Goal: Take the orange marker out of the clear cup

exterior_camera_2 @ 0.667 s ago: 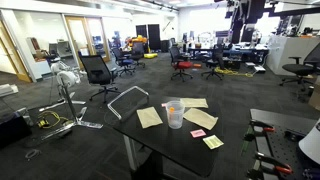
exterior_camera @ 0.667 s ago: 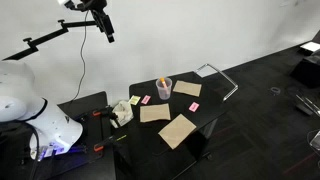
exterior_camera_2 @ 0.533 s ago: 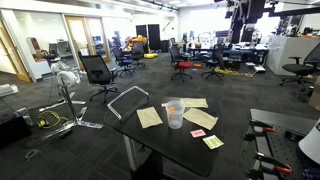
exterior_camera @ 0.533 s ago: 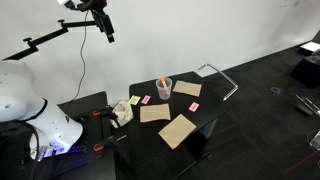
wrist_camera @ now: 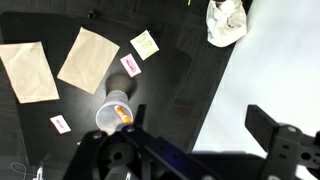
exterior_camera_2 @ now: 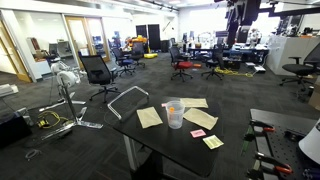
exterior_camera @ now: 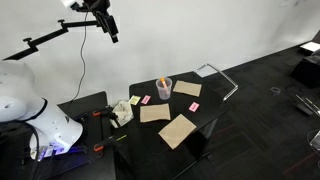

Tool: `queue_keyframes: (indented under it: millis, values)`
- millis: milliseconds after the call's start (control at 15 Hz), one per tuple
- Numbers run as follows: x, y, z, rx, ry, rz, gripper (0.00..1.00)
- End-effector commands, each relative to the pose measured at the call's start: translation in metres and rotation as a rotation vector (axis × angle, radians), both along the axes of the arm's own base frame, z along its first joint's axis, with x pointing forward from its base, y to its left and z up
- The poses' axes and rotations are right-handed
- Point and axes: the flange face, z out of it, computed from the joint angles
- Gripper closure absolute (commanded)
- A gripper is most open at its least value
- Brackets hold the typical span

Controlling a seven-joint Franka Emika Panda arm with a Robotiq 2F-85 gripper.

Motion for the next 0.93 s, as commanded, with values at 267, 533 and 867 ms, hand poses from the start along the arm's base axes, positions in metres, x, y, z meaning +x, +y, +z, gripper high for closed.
queue_keyframes:
  millis: [267, 533, 867]
  values:
    - [0.054, -0.023, -0.025, -0.004, -0.155, 0.173, 0.0]
    - [0.079, -0.036, -0.046, 0.001, -0.212, 0.305, 0.0]
    - [0.1, -0.055, -0.075, -0.013, -0.231, 0.49, 0.0]
